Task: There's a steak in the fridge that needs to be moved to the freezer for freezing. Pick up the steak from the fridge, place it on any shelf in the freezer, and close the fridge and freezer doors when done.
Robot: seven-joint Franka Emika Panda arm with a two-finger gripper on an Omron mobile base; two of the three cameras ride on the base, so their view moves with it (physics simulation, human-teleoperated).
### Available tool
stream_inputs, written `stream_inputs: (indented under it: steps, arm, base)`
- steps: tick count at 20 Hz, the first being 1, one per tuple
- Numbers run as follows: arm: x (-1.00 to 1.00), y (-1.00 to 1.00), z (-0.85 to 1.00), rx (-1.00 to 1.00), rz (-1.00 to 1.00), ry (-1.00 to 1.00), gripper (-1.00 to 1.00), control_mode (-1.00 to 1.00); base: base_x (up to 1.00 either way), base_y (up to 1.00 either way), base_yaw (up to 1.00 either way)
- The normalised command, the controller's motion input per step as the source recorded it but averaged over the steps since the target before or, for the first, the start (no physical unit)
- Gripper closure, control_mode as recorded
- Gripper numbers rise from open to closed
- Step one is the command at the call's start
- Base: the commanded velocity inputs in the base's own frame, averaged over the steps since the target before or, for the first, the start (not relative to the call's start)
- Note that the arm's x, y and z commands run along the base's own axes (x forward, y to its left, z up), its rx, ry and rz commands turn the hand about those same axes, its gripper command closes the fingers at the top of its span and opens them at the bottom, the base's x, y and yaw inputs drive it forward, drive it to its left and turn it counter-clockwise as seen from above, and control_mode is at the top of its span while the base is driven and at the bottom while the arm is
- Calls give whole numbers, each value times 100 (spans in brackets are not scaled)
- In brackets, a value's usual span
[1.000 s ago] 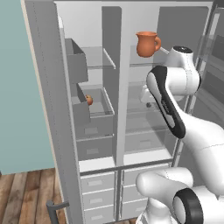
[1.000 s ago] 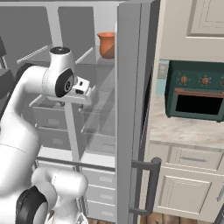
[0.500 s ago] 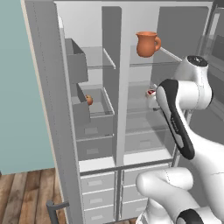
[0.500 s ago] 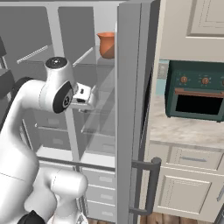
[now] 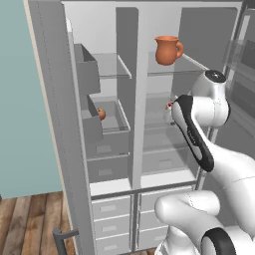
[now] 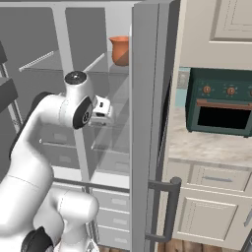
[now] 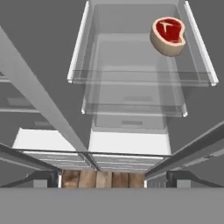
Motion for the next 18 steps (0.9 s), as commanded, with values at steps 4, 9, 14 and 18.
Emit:
stream_inputs:
  steps: [4,9,14,18]
  arm:
    - [68,-33,-16,0,0,13,-100,-100]
    - [56,-30,-30,0,0,13,-100,-100]
    - [45,-20,-34,-1,0,1,-100,-100]
    - [45,-16,-43,-1,0,0,-100,-100]
  base:
    - [0,0,0]
    - [0,0,0]
    - [0,0,0]
    - [0,0,0]
